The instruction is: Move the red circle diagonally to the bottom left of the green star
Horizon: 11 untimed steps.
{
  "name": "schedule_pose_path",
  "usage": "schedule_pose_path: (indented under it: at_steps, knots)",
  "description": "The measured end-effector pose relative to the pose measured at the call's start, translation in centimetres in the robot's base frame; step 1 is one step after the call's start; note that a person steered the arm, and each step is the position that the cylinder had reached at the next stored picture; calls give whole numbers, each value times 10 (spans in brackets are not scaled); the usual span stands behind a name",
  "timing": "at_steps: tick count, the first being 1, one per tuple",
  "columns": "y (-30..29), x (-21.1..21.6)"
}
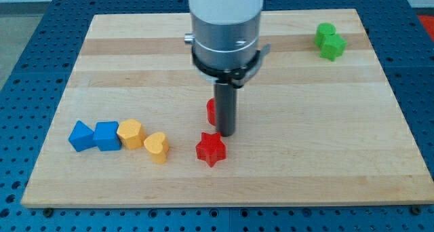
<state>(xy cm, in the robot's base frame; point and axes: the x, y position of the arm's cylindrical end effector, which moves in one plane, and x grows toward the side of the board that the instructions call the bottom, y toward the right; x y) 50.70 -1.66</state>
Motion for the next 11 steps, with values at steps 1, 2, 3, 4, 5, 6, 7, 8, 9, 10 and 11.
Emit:
schedule_pose_path:
  at_steps: [1, 2, 3, 4, 5, 6, 7, 8, 9, 10, 11]
  knots:
    - [-59, 0]
    - [-112, -1]
    - [-97, -21]
    - [-18, -33]
    - [46, -33]
    - [49, -31]
    - [44, -24]
    - [113, -49]
    - [165, -74]
    - [147, -62]
    - [124, -61]
